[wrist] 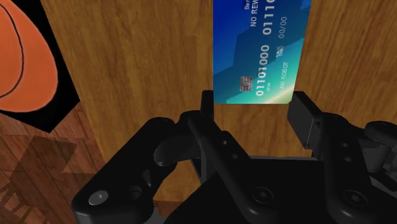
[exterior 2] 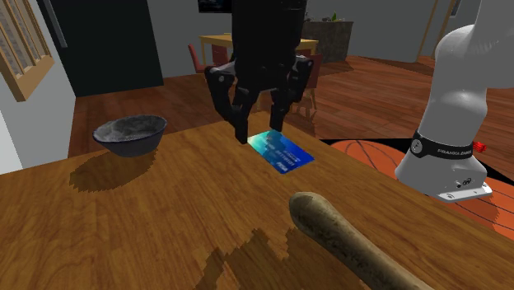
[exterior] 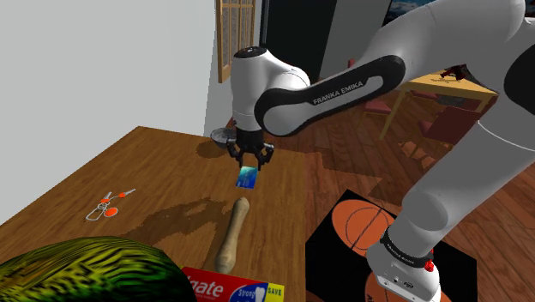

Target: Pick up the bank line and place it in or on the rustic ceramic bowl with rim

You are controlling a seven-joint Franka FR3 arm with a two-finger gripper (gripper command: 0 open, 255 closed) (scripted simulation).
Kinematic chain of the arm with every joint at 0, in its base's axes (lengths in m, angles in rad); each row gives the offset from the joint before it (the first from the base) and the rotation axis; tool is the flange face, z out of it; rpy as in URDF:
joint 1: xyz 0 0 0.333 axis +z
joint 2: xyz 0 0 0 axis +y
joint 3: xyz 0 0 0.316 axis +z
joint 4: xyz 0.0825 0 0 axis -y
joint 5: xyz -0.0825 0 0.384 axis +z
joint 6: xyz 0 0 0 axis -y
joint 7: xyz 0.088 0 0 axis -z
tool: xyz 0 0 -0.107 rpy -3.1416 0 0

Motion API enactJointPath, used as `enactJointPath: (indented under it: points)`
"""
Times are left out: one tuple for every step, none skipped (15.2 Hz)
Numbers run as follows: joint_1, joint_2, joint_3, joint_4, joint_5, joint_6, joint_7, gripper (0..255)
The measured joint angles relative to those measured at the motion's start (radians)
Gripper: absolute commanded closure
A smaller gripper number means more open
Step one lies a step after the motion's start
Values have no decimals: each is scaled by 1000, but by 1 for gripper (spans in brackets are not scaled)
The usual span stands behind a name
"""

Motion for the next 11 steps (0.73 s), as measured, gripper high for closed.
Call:
enactJointPath:
  points:
    - [1,-7,-2,11,7,-16,-6,255]
    - [2,-17,-3,17,15,-28,-12,255]
    - [2,-19,-4,31,17,-43,-15,255]
    - [1,-25,-7,39,22,-55,-21,255]
    - [1,-33,-10,45,28,-67,-29,255]
    - [2,-39,-11,53,33,-79,-32,255]
    - [3,-45,-13,64,37,-94,-37,255]
    - [3,-47,-14,75,40,-106,-39,255]
    - [3,-55,-17,81,45,-119,-46,255]
    - [3,-60,-19,91,49,-131,-49,255]
    - [4,-62,-20,103,51,-145,-52,255]
